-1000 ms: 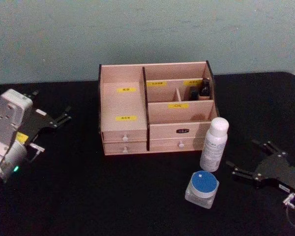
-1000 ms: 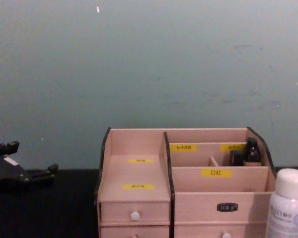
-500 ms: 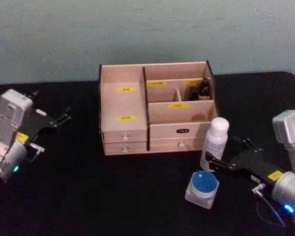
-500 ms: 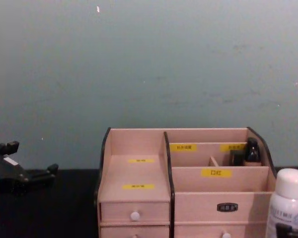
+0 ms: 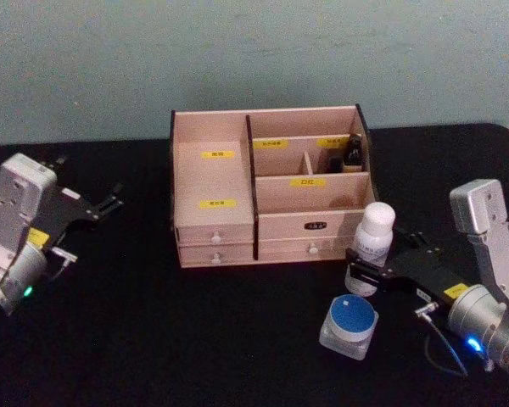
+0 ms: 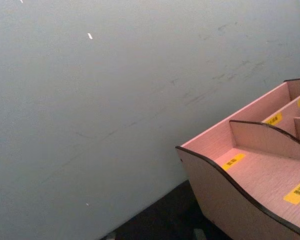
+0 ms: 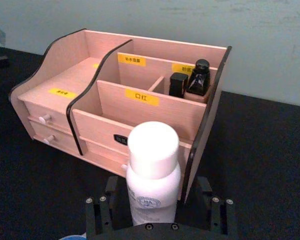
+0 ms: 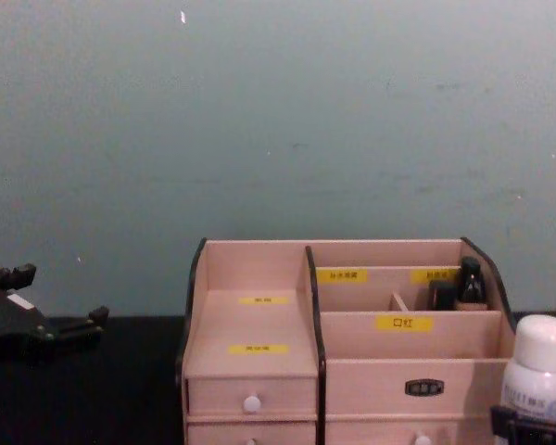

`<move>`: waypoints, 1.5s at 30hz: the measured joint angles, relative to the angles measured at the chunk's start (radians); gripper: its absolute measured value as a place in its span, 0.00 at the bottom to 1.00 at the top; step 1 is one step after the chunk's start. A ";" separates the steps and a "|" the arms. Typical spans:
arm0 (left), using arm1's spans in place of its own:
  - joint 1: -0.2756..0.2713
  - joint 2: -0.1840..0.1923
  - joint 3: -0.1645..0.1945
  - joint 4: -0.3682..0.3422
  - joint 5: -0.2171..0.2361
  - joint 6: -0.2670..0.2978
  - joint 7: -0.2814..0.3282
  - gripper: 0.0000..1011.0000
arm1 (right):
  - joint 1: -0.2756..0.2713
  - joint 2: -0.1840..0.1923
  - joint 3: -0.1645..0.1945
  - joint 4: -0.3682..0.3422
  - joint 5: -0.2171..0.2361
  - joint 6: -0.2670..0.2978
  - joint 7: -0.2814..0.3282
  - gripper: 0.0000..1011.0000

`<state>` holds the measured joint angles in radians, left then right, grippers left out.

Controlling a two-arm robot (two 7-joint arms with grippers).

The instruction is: Pick up the facial cleanser and watermelon frost from the table and place them into the tiered storage box.

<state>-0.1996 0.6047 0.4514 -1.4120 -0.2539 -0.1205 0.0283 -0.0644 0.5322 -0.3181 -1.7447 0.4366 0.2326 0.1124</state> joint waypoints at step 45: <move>0.000 0.000 0.000 0.000 0.000 0.000 0.000 0.99 | 0.009 -0.015 0.001 0.012 -0.013 0.006 0.009 0.59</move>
<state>-0.1995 0.6047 0.4514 -1.4120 -0.2539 -0.1205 0.0283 -0.0550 0.5169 -0.3173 -1.7331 0.4239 0.2384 0.1216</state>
